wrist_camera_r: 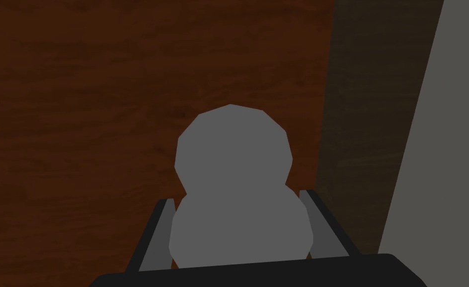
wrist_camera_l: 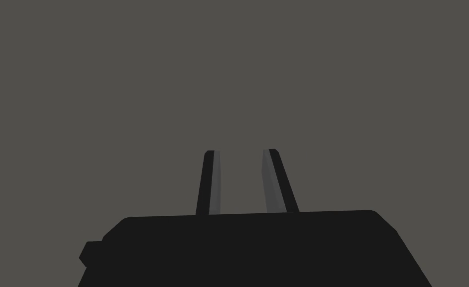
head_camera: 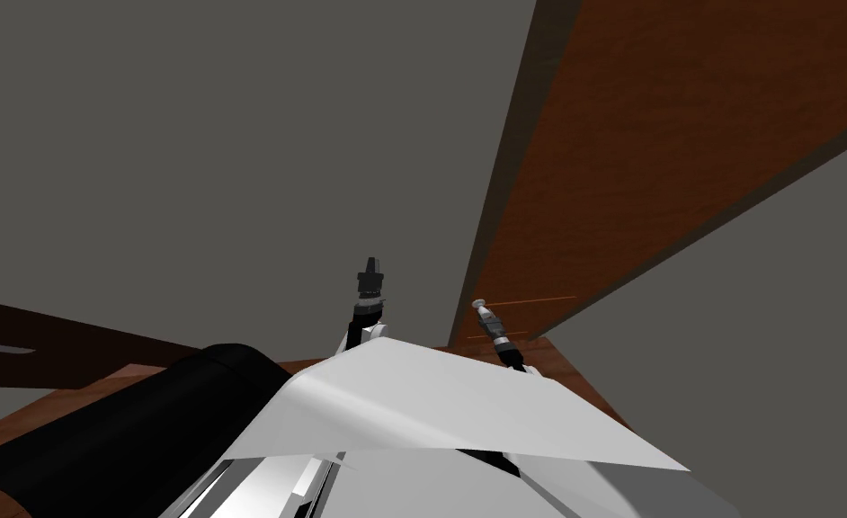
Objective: Pull the door open
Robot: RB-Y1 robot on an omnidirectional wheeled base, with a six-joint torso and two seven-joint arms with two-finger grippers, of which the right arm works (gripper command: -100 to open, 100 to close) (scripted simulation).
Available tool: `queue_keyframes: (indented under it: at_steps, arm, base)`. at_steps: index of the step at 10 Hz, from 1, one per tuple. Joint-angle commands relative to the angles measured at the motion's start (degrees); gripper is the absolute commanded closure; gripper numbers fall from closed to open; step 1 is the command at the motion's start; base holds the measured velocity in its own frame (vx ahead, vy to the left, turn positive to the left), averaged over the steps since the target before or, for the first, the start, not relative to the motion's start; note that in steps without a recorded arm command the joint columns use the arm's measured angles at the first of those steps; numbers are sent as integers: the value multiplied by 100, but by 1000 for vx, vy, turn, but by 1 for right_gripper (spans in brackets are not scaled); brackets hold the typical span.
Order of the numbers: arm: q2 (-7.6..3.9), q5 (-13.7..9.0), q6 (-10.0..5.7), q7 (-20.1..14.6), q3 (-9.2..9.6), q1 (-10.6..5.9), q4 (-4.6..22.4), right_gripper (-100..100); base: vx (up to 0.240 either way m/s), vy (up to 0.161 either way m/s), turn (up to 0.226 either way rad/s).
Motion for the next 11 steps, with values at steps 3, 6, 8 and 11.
queue_keyframes:
  at_steps: [3, 6, 8, 11]
  arm:
    - [-6, -157, 10, -398, 23, -3, 0, 100]
    - [-11, -308, 19, -772, 45, -5, 0, 100]
    - [-15, -436, 27, -1083, 64, -7, -1, 100]
    - [-23, -653, 40, -1560, 95, -10, -1, 100]
  base:
    - [-44, -32, 72]
    - [-49, -23, 71]
    - [-58, -30, 93]
    - [-60, -28, 102]
